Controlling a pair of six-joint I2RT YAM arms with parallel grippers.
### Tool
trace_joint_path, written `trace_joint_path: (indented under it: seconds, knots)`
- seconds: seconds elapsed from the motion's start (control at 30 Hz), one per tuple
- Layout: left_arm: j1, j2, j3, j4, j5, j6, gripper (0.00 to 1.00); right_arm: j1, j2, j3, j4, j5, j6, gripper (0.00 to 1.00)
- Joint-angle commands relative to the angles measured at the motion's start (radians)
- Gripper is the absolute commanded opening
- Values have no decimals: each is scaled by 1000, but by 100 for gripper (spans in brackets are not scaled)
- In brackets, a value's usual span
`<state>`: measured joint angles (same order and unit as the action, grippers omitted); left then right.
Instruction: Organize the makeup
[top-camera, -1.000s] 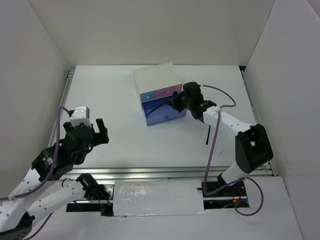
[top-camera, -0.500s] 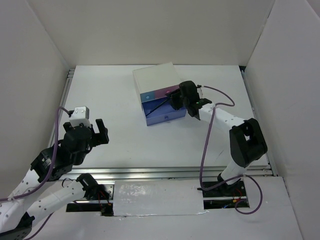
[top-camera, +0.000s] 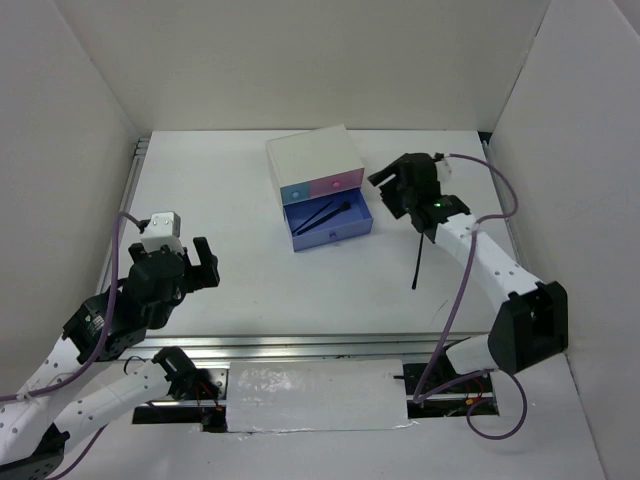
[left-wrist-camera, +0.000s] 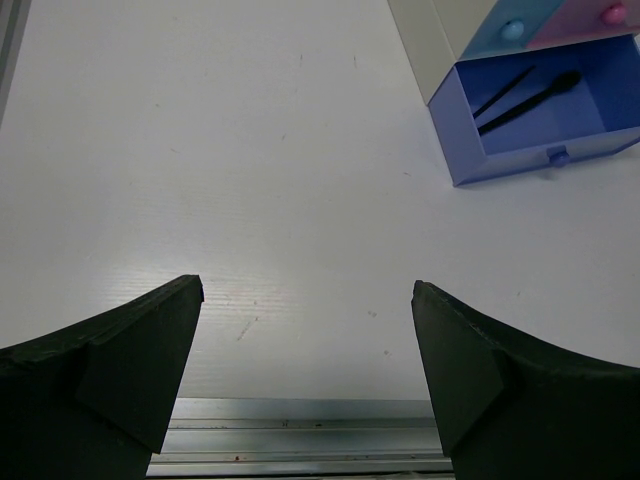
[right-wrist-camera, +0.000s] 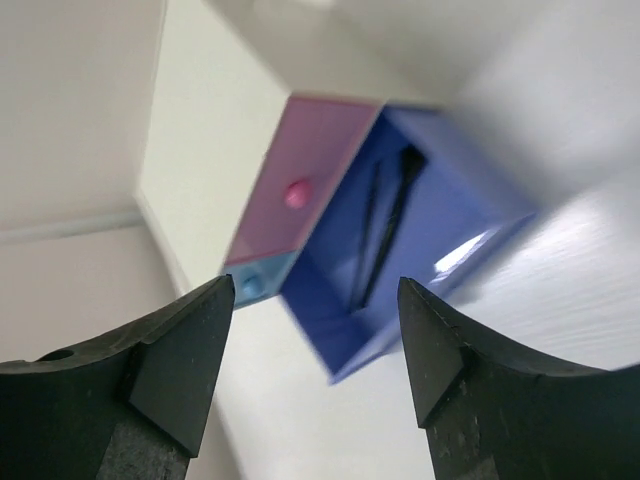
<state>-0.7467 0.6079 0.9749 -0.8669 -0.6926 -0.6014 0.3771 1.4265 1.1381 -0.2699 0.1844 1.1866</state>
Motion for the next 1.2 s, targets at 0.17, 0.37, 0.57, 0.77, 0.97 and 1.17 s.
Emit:
trace_joint_path:
  seconds: [0.17,0.37,0.57,0.77,0.97,1.17]
  knots:
    - [1,33,-10,45,27,34,99,-161,-117,-99,-383,176,-467,72]
    - [1,36,-10,46,31,34,99,-204,-74,-179,-401,46,-530,67]
    - [0,13,-15,51,34,37,99,-202,-69,-265,-384,-11,-521,66]
    - [0,23,-13,55,50,45,99,-204,9,-285,-397,-2,-541,65]
    - [-2,16,-13,55,48,43,99,-207,135,-259,-384,-26,-587,62]
    - [-3,15,-15,55,50,45,99,-245,204,-203,-419,-106,-639,54]
